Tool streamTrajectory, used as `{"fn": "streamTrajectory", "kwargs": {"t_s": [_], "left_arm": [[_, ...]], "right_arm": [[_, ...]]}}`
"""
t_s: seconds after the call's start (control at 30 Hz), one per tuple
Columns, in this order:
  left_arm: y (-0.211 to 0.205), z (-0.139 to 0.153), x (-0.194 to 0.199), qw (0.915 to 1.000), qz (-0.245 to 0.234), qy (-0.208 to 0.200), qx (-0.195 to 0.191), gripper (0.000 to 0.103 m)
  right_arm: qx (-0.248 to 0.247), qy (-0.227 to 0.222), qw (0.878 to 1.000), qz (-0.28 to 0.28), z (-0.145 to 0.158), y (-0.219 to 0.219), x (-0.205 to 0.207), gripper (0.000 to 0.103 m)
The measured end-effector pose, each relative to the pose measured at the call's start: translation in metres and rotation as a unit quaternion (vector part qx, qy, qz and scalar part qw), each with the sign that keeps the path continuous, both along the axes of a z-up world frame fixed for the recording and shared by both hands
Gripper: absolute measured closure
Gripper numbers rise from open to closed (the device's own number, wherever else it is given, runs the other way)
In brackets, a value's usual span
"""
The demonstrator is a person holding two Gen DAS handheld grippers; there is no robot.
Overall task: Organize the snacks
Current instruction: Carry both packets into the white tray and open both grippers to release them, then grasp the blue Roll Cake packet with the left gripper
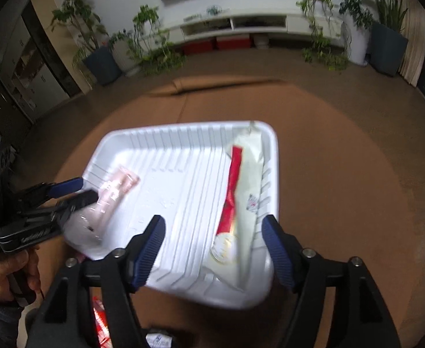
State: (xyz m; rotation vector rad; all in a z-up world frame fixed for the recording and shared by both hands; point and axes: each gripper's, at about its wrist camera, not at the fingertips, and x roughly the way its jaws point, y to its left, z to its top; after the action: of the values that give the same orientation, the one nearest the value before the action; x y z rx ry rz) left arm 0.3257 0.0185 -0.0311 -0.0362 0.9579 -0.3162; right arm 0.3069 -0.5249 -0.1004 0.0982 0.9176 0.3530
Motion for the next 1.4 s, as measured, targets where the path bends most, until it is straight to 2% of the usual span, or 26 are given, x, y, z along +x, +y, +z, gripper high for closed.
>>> {"fn": "streamTrajectory", "kwargs": {"t_s": [0.07,0.1,0.17,0.3,0.33,0.43,0.53,0.57,0.67,0.77,0.9,1.17,1.4], "left_arm": [[0.007,0.013,-0.018,0.9999,0.000,-0.011,-0.012,0.005],[0.011,0.018,-0.027,0.9997,0.002,-0.015,-0.017,0.001],[0.016,0.026,-0.046,0.9992,0.004,-0.028,-0.026,0.000],[0.021,0.040,-0.103,0.9961,0.001,-0.088,0.005,0.000],[0.024,0.041,-0.117,0.9961,0.008,-0.087,0.007,0.000],[0.037,0.036,-0.155,0.9980,0.037,-0.051,0.002,0.000],[0.060,0.022,-0.193,0.9942,0.085,-0.014,-0.065,0.000],[0.064,0.015,-0.205,0.9923,0.099,0.002,-0.075,0.000],[0.064,-0.004,-0.236,0.9908,0.110,0.035,-0.071,0.000],[0.053,-0.018,-0.256,0.9917,0.102,0.053,-0.058,0.000],[0.032,-0.036,-0.265,0.9936,0.086,0.065,-0.035,0.000],[0.016,-0.043,-0.262,0.9955,0.070,0.063,-0.008,0.002],[0.025,-0.045,-0.249,0.9946,0.062,0.078,-0.028,0.024]], "right_arm": [[0.013,-0.027,1.000,-0.002,0.016,-0.006,-0.017,0.014],[0.024,-0.043,0.999,-0.003,0.025,-0.011,-0.030,0.011],[0.040,-0.064,0.997,-0.002,0.036,-0.017,-0.051,0.007],[0.057,-0.094,0.994,0.002,0.048,-0.023,-0.097,0.004],[0.058,-0.099,0.993,0.000,0.048,-0.024,-0.108,0.003],[0.062,-0.103,0.993,-0.005,0.042,-0.025,-0.140,0.003],[0.077,-0.095,0.992,-0.009,0.031,-0.027,-0.173,0.003],[0.085,-0.090,0.992,-0.010,0.028,-0.030,-0.184,0.003],[0.108,-0.082,0.991,-0.021,0.014,-0.037,-0.214,0.005],[0.105,-0.079,0.991,-0.026,0.004,-0.032,-0.240,0.007],[0.090,-0.078,0.993,-0.022,-0.010,-0.023,-0.265,0.008],[0.092,-0.044,0.995,-0.008,-0.031,-0.013,-0.278,0.012],[0.094,-0.041,0.995,-0.006,-0.034,-0.012,-0.281,0.016]]}}
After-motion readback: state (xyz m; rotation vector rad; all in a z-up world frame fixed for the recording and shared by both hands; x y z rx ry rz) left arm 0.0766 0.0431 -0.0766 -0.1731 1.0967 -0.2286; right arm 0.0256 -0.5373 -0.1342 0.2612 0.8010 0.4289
